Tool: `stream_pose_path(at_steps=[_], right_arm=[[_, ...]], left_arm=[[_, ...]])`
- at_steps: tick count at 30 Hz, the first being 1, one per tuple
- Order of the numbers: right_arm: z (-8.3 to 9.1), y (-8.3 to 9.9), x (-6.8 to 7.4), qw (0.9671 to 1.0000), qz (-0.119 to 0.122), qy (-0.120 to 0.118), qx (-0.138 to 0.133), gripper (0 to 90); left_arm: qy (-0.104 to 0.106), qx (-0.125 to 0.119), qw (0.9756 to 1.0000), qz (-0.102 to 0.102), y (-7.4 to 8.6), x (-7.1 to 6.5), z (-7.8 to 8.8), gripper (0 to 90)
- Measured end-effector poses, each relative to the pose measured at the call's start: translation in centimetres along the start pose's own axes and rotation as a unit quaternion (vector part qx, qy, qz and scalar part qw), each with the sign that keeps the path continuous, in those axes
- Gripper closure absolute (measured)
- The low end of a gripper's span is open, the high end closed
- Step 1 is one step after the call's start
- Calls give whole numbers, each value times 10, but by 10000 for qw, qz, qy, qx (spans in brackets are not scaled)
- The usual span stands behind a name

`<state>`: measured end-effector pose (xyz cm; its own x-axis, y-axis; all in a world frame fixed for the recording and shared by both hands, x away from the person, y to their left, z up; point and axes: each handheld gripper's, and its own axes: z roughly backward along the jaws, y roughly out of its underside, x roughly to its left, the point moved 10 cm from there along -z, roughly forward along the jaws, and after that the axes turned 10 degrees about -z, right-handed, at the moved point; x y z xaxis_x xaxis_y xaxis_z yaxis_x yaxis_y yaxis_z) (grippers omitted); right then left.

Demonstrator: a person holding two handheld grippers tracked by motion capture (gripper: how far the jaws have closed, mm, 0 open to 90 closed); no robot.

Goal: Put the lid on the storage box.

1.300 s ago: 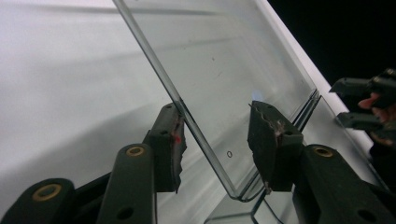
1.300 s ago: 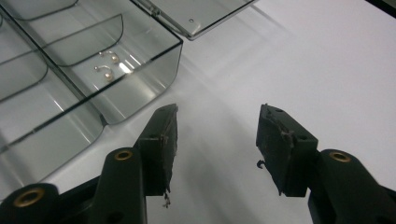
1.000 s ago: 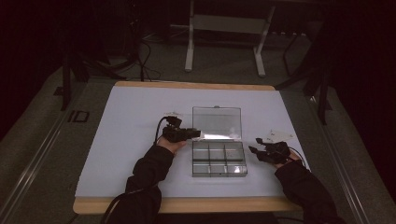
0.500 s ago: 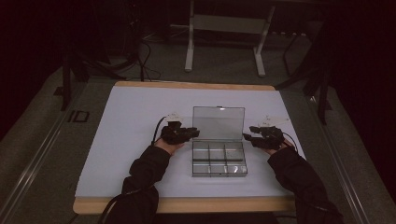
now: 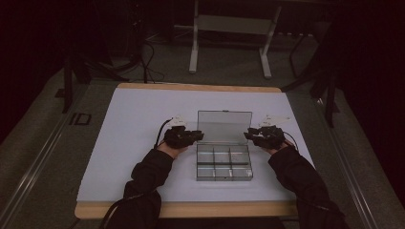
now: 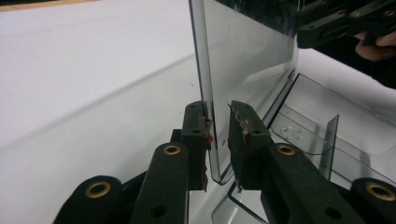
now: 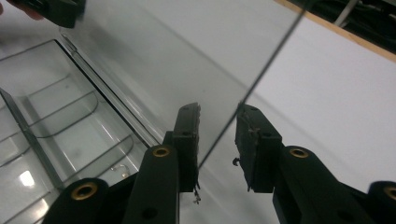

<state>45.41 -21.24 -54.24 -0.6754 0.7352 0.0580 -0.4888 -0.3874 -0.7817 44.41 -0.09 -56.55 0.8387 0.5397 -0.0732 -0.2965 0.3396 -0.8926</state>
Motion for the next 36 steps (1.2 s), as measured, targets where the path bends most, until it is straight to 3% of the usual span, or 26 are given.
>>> stream_pose_path(at_steps=[2,10,21,30,32,36], right_arm=[[0,-1,1,10000,53,48,6,710],[9,-2,4,9996,260,-3,-61,752],[19,2,9,9987,457,-194,-79,807],[28,9,15,9971,674,-347,-27,817],[31,13,18,9965,729,-409,-35,816],[34,17,21,9961,766,-428,-64,817]], left_arm=[[37,-12,10000,49,-4,-1,2,748],[67,-92,9999,-68,-14,-4,13,755],[188,7,9995,-259,-13,-13,21,780],[202,128,9984,-516,-11,-21,26,746],[159,216,9970,-721,-9,-27,29,726],[105,296,9959,-853,-7,-31,31,718]])
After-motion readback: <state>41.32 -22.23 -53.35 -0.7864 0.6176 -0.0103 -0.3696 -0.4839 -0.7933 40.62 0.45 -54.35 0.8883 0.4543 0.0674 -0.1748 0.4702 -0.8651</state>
